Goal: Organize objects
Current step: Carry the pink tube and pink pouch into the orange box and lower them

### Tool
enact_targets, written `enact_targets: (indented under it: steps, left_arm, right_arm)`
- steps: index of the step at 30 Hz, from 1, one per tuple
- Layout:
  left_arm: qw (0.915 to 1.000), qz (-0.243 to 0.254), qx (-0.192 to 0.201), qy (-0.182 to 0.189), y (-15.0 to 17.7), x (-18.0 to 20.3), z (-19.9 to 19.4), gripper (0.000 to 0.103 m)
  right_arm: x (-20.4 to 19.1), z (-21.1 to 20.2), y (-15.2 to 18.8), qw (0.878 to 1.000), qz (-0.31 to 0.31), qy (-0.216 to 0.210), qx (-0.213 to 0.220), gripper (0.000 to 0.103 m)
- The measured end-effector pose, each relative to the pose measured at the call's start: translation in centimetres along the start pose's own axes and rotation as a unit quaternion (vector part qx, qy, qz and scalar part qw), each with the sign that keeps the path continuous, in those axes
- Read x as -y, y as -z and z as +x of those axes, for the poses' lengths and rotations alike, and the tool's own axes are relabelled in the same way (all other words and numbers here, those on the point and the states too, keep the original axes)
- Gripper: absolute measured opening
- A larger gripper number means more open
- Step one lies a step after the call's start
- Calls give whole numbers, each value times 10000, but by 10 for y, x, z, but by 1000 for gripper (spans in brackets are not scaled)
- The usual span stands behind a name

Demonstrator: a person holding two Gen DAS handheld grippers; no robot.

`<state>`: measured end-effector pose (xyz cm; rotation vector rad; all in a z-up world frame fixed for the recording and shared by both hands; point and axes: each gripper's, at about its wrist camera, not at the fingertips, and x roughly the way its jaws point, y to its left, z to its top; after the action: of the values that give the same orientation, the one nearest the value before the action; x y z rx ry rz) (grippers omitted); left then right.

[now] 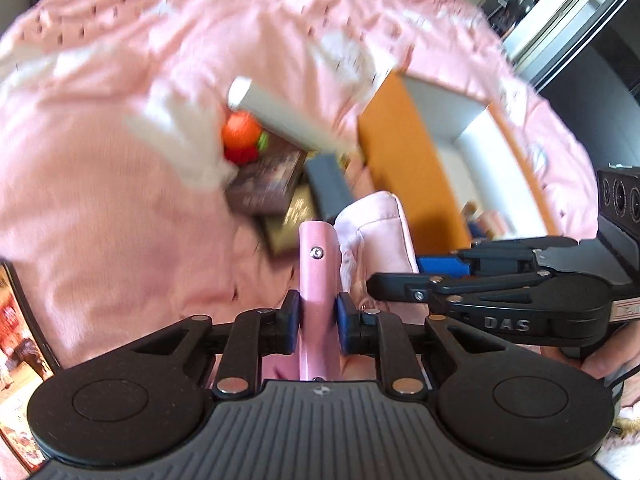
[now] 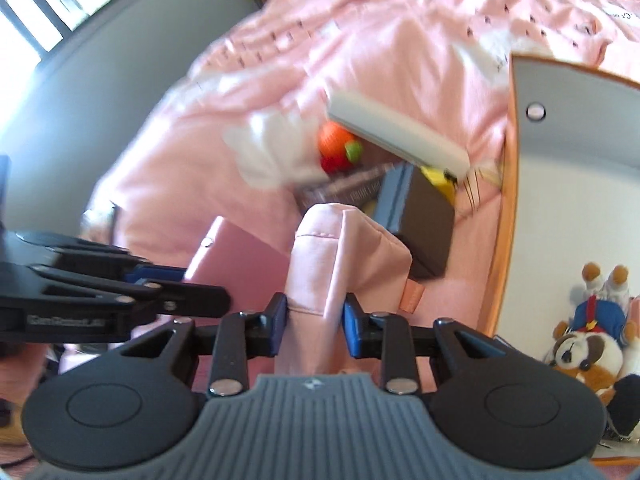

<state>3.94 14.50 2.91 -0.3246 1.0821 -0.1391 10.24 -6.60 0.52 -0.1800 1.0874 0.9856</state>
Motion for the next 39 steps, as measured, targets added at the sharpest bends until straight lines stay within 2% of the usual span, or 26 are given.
enact_targets:
  steps: [5,9,12,16,19,26,34,39]
  left_arm:
    - [9982,40,578,125,-19,24,-18,21]
    - [9939,34,1028,402,-39,50,-33,21]
    - [9901,34,1211,714,-52,73,-36,21]
    - [9882,16,1151,1009,-63,102,-20,21]
    - [9918,-47,879,924,-65,120,4,21]
    - [9992,26,274,285,-60,148,56,20]
    - [9997,18,-89,-216,-57,160,94,20]
    - [9977,324,-208,-557,-50,171,107,20]
  right_arm:
    - [7,-45,-9,9983,114,-256,511,31]
    - [15,-89,-19,9947,111,-303,981,31]
    - [27,-124,-24,9906,156,-237,1337,32]
    - [58,-154,-23,9869,446,-192,1540,32]
    - [87,-151,-15,9867,774,-279,1402,32]
    - [151,-104,11,9783,1667,-969,752,31]
    - [184,-69,18,9721,1972,-1251,222,31]
    - [195,-53,16,9679,2048,-1452,-108,31]
